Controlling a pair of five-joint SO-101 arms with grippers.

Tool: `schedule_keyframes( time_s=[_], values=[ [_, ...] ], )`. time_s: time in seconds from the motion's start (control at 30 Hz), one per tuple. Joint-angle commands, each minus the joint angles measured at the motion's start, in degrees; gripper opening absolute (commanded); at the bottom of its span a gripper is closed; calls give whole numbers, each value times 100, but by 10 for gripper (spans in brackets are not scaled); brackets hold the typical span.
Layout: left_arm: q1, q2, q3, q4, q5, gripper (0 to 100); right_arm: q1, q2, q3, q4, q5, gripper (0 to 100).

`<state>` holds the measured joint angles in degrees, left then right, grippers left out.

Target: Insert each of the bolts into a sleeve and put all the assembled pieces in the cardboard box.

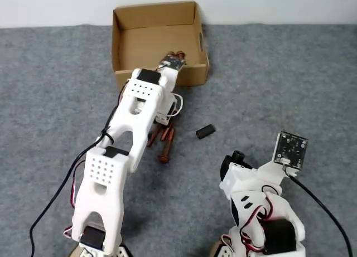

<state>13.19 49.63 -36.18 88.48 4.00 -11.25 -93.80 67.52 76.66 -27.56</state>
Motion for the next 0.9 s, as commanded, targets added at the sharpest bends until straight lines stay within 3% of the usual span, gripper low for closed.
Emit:
schedule_keyframes(
  time_s=[0.0,0.3,0.43,0.53,0.87],
  values=[
    [-246,97,-400,53,-53,115,57,-48,-53,-127,44,8],
    [-281,387,-673,62,-53,112,57,-48,-53,-127,44,8],
    [-229,475,-655,62,-44,0,57,-48,-53,-127,44,8],
    [-176,440,-699,378,-18,3,57,-48,-53,-127,35,8],
    [79,-914,-1288,1196,396,3,22,-57,-70,-119,44,8]
  ],
)
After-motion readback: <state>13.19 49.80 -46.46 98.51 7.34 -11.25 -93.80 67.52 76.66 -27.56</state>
